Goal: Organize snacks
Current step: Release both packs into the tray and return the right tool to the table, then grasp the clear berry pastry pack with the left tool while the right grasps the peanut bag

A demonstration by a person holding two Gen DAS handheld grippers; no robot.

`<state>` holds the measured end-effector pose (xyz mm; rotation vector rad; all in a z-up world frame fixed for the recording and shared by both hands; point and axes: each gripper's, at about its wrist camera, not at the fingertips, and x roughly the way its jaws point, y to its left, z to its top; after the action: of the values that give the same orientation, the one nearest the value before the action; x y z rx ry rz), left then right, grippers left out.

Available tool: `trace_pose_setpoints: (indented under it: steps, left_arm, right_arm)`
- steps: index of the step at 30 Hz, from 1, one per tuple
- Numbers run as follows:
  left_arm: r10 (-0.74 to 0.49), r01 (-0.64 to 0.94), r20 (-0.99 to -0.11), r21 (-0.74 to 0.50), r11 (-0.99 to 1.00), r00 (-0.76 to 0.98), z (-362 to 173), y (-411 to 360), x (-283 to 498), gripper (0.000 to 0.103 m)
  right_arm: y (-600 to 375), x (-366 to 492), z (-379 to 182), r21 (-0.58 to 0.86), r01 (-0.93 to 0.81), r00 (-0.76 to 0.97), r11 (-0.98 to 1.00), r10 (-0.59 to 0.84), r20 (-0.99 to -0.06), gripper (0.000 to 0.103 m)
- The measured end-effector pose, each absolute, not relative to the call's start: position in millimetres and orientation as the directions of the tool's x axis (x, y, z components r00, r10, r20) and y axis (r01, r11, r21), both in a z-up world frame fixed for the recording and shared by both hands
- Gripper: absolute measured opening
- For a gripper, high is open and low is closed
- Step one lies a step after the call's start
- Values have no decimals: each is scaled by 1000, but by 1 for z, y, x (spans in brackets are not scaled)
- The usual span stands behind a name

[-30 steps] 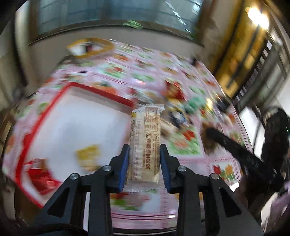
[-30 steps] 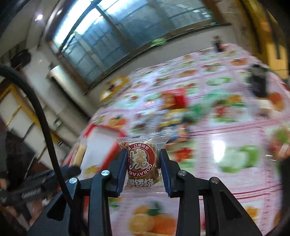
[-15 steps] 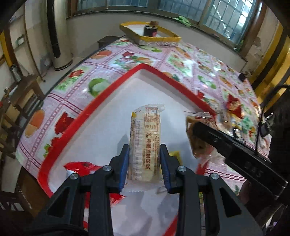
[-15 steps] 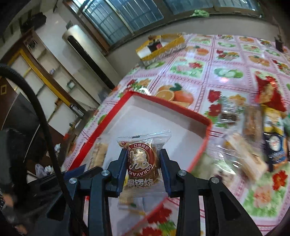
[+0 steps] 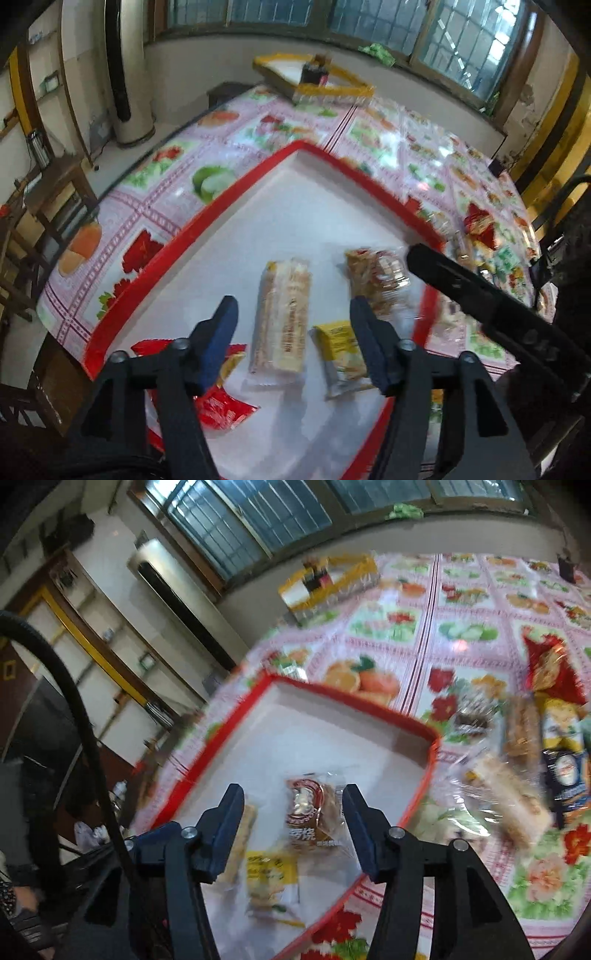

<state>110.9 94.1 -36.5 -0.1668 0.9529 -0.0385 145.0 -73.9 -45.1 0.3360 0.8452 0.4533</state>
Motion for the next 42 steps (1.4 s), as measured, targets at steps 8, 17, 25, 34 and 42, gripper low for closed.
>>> trace_pose_setpoints:
  steps: [8,17,25,34,42]
  left_arm:
    - [-179,101,-738,-149,984,651,2,34,83,82]
    - [-248,238,-778,-130,963,578,-11,-39,80,82]
    - [-241,250,-793,-116,961,559,-17,-51,78,82]
    - [-247,234,-807,-139,962,537,-24,-47,82,82]
    - [-263,248,-824,-154,956,503,-35,-58,98,82]
  right_arm:
    - [-191,89,-12,513,-121,697,850,441,-566,70]
    - [-371,41,-36,467,374,710,801,76,-700,70]
    - [-400,41,-56,349,539,604,766,-63,-794,67]
    - [-388,65,-73,131,606,495,785,-242,-835,42]
    - [-347,47,-77,110,564,521,818,-249,-816,32]
